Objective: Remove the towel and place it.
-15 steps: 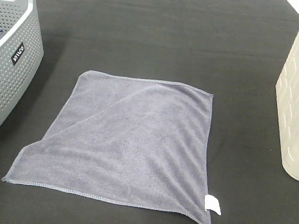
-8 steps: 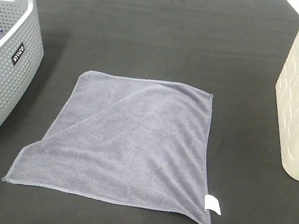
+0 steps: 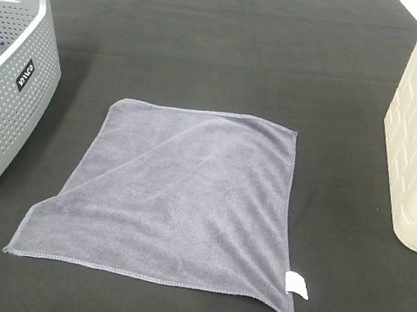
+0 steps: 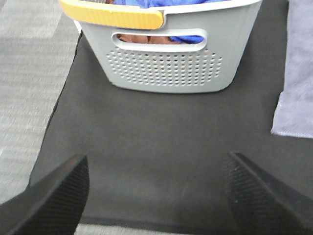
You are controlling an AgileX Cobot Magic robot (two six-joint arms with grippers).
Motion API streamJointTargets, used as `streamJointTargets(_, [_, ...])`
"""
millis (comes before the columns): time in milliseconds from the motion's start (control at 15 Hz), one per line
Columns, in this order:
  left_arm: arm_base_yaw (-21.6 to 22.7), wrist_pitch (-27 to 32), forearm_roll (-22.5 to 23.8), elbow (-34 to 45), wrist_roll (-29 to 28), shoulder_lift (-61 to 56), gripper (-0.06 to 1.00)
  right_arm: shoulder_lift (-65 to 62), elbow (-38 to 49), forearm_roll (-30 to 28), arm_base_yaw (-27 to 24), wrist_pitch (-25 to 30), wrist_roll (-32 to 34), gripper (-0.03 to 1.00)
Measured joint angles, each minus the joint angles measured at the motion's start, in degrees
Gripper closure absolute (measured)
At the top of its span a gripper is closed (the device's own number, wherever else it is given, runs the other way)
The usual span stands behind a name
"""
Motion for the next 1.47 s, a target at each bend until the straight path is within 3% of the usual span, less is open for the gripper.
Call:
streamJointTargets(333, [0.0, -6.19, -5.5, 4.93, -0.06, -6.47, 0.24, -9.34, 9.8, 0.4, 0.0, -3.61, -1.32, 0.17])
streamJointTargets(867, [0.0, -7.16, -6.53, 5.04, -0.06, -7.45, 0.24, -9.34, 10.37, 0.97, -0.34, -4.76, -2.98, 0.17])
streamJointTargets(1133, [0.0, -7.16, -6.53, 5.04, -0.06, -7.45, 0.24, -9.34, 10.37, 0.86, -10.77, -4.76, -3.04, 0.17])
streamJointTargets(1467, [0.0, -7.16, -6.53, 5.04, -0.06, -7.45, 0.24, -9.34, 10.37, 0.86, -11.69, -4.76, -3.04, 0.17])
